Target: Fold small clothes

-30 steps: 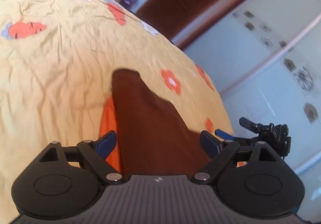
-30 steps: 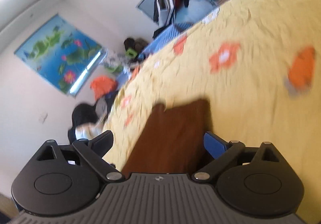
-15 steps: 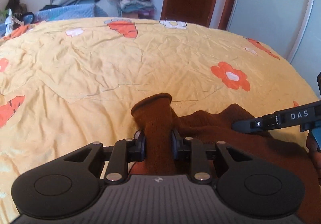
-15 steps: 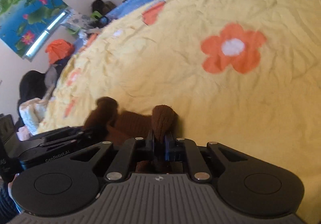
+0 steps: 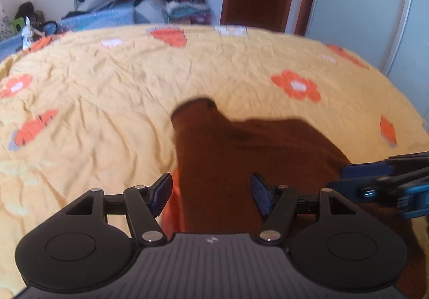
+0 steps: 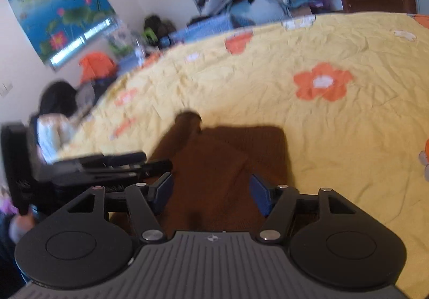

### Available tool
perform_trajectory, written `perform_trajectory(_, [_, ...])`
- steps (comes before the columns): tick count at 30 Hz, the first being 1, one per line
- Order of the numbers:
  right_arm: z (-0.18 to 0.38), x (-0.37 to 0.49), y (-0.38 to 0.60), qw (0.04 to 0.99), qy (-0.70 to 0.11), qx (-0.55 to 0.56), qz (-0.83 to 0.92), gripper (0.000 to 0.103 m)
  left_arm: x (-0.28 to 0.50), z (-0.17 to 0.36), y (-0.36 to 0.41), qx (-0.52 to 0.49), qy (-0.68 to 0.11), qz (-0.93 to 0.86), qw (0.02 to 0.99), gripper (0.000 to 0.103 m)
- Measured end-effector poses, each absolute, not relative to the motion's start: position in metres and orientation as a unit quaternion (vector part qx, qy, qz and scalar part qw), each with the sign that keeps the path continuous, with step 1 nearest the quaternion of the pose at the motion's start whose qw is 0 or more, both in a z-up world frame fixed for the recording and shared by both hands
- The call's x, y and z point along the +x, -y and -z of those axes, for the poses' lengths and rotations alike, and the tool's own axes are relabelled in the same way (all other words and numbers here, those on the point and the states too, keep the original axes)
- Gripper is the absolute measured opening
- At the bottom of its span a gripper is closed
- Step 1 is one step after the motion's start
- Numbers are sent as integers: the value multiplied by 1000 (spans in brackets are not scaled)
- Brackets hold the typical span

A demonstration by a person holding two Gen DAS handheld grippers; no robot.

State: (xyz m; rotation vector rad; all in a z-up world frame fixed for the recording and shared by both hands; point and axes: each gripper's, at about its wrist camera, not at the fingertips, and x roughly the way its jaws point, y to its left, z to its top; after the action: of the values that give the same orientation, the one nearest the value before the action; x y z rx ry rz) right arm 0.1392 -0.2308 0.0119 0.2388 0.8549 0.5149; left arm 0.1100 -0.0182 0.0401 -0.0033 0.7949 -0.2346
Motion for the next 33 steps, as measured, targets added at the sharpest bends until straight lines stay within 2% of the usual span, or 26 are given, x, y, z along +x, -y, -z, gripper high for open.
perform_trajectory(2, [5, 141, 238, 878, -375, 129, -269, 64, 108, -30, 21, -1, -378, 109, 919, 69])
perform_trajectory(4, [8, 144, 251, 873, -371, 173, -266, 55, 104, -26, 20, -6, -366, 104, 925, 71])
perform_trajectory(5, [9, 147, 257, 868, -375, 191, -262, 48, 103, -26, 19, -9, -364, 104, 926, 71])
perform_trajectory(8, [13, 151, 268, 867, -386, 193, -248, 17, 102, -25, 19, -7, -361, 105, 927, 72])
perform_trajectory(10, [9, 147, 273, 860, -398, 218, -234, 18, 102, -25, 18, -7, -360, 105, 927, 73])
perform_trajectory(11, [3, 142, 272, 861, -400, 222, -220, 21, 101, -25, 18, -7, -359, 105, 927, 73])
perform_trajectory(13, [-9, 126, 262, 876, -384, 197, -216, 42, 101, -24, 18, -7, -357, 104, 928, 74])
perform_trajectory(14, [-12, 118, 253, 882, -377, 171, -223, 61, 101, -23, 19, -6, -355, 102, 929, 75])
perform_trajectory(15, [-10, 116, 243, 884, -383, 141, -227, 71, 101, -23, 20, -4, -354, 101, 930, 76])
perform_trajectory(16, [-3, 117, 234, 884, -393, 112, -227, 73, 101, -22, 21, -2, -352, 100, 931, 76])
perform_trajectory(18, [5, 116, 222, 900, -366, 43, -234, 86, 102, -24, 21, 0, -354, 98, 930, 77])
perform_trajectory(20, [-3, 122, 223, 894, -387, 52, -220, 85, 95, -33, 17, 3, -356, 87, 930, 77])
perform_trajectory(21, [-12, 122, 229, 889, -400, 72, -211, 79, 85, -39, 12, 5, -345, 82, 935, 77])
perform_trajectory(23, [-29, 109, 248, 883, -398, 120, -219, 75, 50, -51, 0, 22, -296, 91, 951, 77])
perform_trajectory(26, [-48, 65, 281, 879, -378, 166, -240, 75, -16, -56, -13, 81, -240, 118, 960, 77])
perform_trajectory(28, [-50, 38, 296, 870, -383, 186, -250, 70, -51, -51, -17, 101, -244, 138, 955, 77])
perform_trajectory(30, [-44, 19, 299, 859, -400, 192, -256, 56, -77, -40, -18, 103, -272, 151, 945, 77])
perform_trajectory(33, [-37, 3, 282, 855, -415, 162, -267, 53, -96, -29, -14, 97, -306, 169, 932, 77])
